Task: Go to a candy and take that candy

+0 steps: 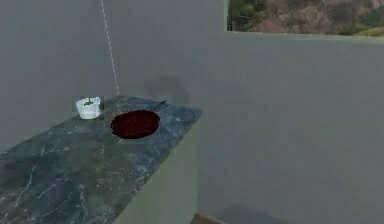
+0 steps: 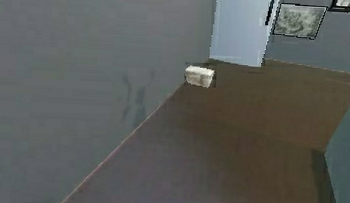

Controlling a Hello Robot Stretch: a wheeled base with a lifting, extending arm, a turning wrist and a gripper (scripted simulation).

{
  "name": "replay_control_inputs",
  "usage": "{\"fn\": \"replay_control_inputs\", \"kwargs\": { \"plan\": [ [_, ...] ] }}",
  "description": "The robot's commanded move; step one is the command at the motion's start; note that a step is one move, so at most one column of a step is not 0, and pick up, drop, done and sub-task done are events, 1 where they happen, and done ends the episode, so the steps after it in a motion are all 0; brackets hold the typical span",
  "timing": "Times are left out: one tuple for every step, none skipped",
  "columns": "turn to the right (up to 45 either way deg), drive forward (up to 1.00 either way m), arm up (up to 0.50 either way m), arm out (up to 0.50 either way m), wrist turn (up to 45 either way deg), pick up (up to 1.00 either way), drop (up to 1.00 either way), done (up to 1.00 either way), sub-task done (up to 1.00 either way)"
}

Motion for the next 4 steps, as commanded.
{"fn": "replay_control_inputs", "kwargs": {
  "plan": [
    [45.0,0.00,0.00,0.00,0.0,0.00,0.00,0.00,0.00],
    [45.0,0.00,0.00,0.00,0.0,0.00,0.00,0.00,0.00],
    [21.0,0.00,0.00,0.00,0.0,0.00,0.00,0.00,0.00],
    [0.0,0.10,0.00,0.00,0.0,0.00,0.00,0.00,0.00]
  ]
}}
